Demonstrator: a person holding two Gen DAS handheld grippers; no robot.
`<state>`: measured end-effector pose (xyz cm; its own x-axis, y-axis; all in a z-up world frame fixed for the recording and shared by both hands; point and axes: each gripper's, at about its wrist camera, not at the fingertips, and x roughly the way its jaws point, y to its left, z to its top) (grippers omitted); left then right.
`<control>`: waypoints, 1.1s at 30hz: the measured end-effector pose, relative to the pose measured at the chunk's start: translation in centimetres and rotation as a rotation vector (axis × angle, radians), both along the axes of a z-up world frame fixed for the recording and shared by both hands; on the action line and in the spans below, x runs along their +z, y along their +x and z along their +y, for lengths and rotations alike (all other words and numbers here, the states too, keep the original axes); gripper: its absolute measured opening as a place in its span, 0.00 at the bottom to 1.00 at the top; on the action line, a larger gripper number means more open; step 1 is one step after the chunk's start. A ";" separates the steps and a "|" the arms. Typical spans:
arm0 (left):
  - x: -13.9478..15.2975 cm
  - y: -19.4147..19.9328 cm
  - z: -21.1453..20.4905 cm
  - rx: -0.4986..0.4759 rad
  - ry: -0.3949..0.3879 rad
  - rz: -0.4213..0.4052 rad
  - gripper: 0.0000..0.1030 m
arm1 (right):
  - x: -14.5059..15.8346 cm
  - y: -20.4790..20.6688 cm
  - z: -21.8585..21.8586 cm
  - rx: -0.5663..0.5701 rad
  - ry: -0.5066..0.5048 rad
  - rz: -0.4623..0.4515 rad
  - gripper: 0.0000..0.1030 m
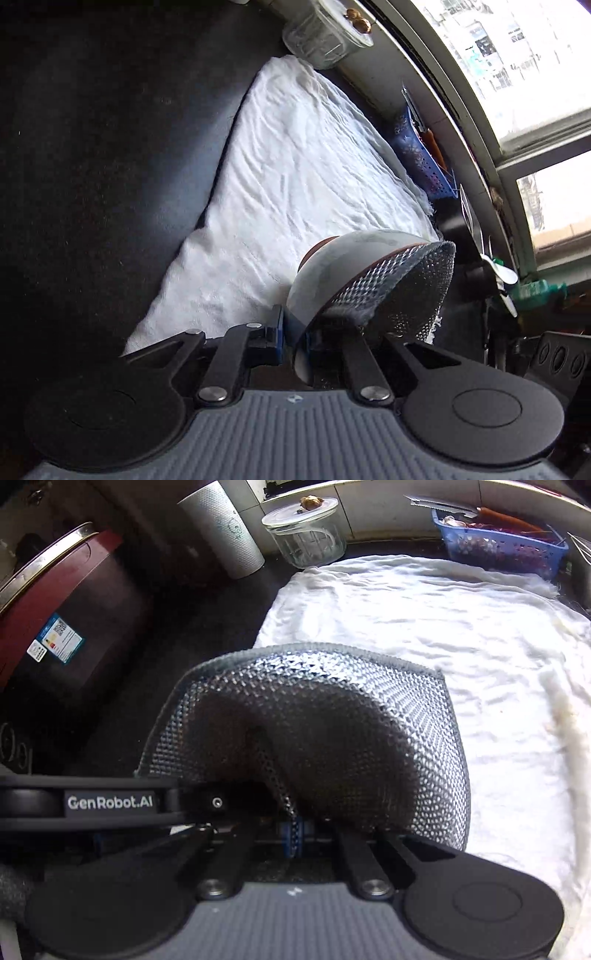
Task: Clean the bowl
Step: 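Wipe the mesh cloth around the bowl rim while the left gripper holds the bowl, then rub the mesh cloth over the bowl with the right gripper while the left gripper holds it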
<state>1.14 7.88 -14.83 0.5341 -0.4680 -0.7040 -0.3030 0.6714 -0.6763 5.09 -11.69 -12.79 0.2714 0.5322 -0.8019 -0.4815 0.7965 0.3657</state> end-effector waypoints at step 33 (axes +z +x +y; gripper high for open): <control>4.7 1.5 -6.8 -0.313 0.536 -0.156 0.09 | -0.3 1.5 -1.9 -0.073 -0.036 0.013 0.01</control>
